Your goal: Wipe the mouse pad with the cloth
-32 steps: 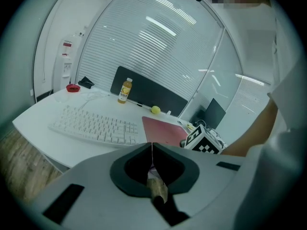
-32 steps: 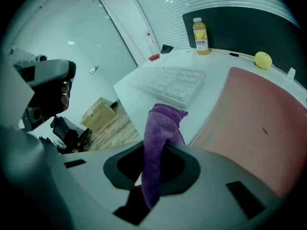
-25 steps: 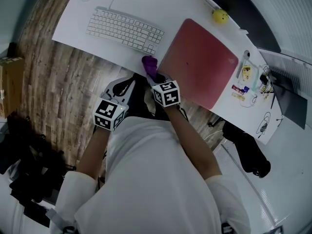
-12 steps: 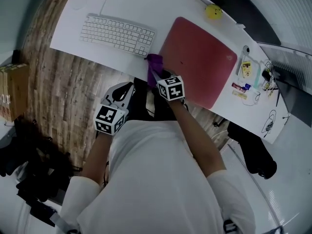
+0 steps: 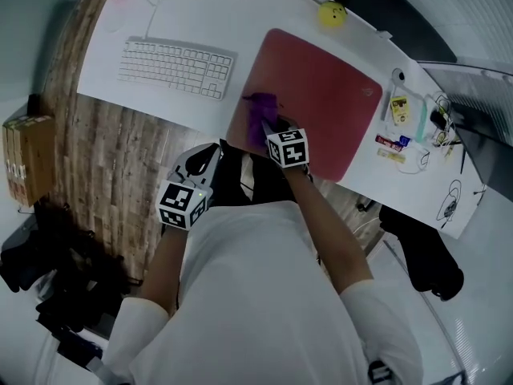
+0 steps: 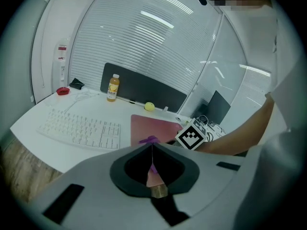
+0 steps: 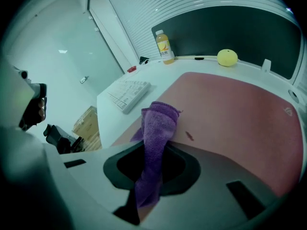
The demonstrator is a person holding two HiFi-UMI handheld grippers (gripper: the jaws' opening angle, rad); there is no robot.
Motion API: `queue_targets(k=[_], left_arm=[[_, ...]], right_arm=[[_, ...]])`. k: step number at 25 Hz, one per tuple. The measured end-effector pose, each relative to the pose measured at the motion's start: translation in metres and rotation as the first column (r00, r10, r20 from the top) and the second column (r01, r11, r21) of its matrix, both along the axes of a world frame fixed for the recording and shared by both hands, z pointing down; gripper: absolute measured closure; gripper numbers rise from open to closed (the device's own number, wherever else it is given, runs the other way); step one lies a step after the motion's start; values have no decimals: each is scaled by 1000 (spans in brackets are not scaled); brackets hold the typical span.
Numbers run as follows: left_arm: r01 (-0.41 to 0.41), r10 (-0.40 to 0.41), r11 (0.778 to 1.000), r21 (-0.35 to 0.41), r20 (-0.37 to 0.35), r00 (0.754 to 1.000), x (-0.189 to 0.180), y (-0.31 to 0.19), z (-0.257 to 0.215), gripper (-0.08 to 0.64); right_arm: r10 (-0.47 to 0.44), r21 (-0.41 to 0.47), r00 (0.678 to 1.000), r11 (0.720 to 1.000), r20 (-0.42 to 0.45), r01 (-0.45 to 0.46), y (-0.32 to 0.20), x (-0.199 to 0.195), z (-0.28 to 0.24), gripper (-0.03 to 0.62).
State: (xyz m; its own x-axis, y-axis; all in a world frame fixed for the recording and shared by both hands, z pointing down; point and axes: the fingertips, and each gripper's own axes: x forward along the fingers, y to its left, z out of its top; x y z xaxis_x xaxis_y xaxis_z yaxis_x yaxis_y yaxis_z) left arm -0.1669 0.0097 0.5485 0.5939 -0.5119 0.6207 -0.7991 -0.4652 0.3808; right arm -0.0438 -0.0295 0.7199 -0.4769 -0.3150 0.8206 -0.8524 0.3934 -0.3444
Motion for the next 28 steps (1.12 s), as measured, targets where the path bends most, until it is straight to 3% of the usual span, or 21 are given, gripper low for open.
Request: queue_targets(k=[12,28], left_arm=[[-40,39,999,22,44,998,48,-8,-12,540],[-172,171,985,10,44,984,122,-22,-11,540]], right_arm=[[141,1,988,990,-61,-141,12,117,11,517],[195,39,970,981,-143,-192,44,224,13,517]])
